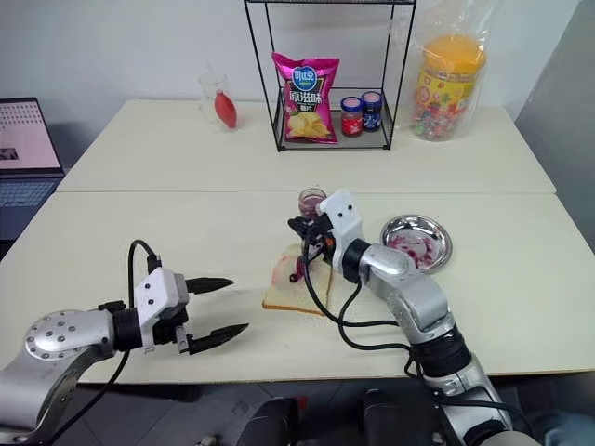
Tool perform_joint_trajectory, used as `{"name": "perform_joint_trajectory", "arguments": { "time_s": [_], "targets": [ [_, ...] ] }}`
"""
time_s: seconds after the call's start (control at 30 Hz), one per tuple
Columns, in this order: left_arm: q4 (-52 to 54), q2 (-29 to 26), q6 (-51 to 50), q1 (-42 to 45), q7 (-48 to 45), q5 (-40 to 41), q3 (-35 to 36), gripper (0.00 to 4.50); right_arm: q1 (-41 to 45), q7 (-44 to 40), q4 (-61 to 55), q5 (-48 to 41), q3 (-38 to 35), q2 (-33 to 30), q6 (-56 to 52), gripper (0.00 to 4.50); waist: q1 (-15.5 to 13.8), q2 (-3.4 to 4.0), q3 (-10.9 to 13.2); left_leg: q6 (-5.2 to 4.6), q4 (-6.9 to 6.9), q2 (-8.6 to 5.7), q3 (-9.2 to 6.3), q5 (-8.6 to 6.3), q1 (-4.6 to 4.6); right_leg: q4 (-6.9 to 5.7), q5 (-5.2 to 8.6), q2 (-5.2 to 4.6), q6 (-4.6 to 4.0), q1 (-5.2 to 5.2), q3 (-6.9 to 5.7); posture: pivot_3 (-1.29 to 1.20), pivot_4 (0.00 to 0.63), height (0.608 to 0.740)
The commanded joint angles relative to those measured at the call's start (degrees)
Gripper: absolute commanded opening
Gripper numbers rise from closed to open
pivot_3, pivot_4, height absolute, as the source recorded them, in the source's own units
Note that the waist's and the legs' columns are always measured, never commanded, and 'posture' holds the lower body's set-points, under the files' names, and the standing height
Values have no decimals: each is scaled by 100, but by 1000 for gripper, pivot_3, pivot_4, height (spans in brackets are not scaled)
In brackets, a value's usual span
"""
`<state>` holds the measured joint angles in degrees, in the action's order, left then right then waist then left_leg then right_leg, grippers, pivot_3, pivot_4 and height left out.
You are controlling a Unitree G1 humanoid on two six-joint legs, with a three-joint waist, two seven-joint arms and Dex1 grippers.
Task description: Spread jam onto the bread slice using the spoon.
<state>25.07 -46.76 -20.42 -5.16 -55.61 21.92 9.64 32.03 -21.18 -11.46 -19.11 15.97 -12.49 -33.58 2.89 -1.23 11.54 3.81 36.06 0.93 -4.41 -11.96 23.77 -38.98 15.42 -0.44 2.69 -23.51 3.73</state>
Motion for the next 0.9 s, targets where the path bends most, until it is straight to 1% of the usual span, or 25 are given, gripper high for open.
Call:
{"name": "perform_joint_trajectory", "arguments": {
  "time_s": [0.03,0.07,0.2,0.3,0.4,0.5,0.6,0.77,0.9],
  "targets": [
    [143,40,88,84,67,57,33,4500,257,102,-604,-195,-564,-32,-316,6,2,0,0,0,0,0,0,0,0,0,-2,0,3,0,0,0,150,740],
    [150,55,65,100,86,76,40,4500,266,87,-691,-314,-655,-15,-456,6,7,0,0,0,-2,1,0,0,1,0,-2,1,3,-2,0,0,150,740],
    [173,139,154,121,202,49,98,4500,142,198,-996,-1264,-1258,353,-1361,6,21,0,0,-1,-9,9,-3,-1,1,-1,1,6,-4,-3,-4,0,150,740],
    [194,160,239,90,240,18,100,4500,-40,619,-946,-2151,-1869,942,-2018,6,31,-1,-1,-1,-11,19,-3,-1,0,-1,-5,15,-16,-4,-4,0,150,740],
    [229,148,241,74,257,39,64,4500,-141,940,-779,-2789,-2282,1365,-2501,6,39,1,0,-1,-9,47,-1,-1,0,0,-5,34,-16,-4,-4,0,150,740],
    [253,131,246,111,271,32,30,4500,-256,1076,-391,-2886,-2411,1559,-2599,6,42,0,0,0,-7,54,1,-1,-3,0,-12,51,-29,-5,-5,0,150,740],
    [308,98,155,193,283,65,13,4500,-220,1215,130,-2870,-2576,1756,-2428,6,45,0,0,-1,-7,67,4,-1,-11,0,-20,69,-45,-5,0,0,150,740],
    [424,36,0,253,264,127,29,4500,-121,1302,732,-2708,-2605,2003,-2106,6,52,1,1,-1,-11,78,5,-1,-12,-1,-20,85,-50,-9,2,0,150,740],
    [413,-25,-25,203,225,106,72,4500,-62,1326,983,-2636,-2603,2050,-1925,6,53,2,1,-1,-15,80,6,-1,-10,-1,-20,88,-51,-14,4,0,150,740]
  ]
}}
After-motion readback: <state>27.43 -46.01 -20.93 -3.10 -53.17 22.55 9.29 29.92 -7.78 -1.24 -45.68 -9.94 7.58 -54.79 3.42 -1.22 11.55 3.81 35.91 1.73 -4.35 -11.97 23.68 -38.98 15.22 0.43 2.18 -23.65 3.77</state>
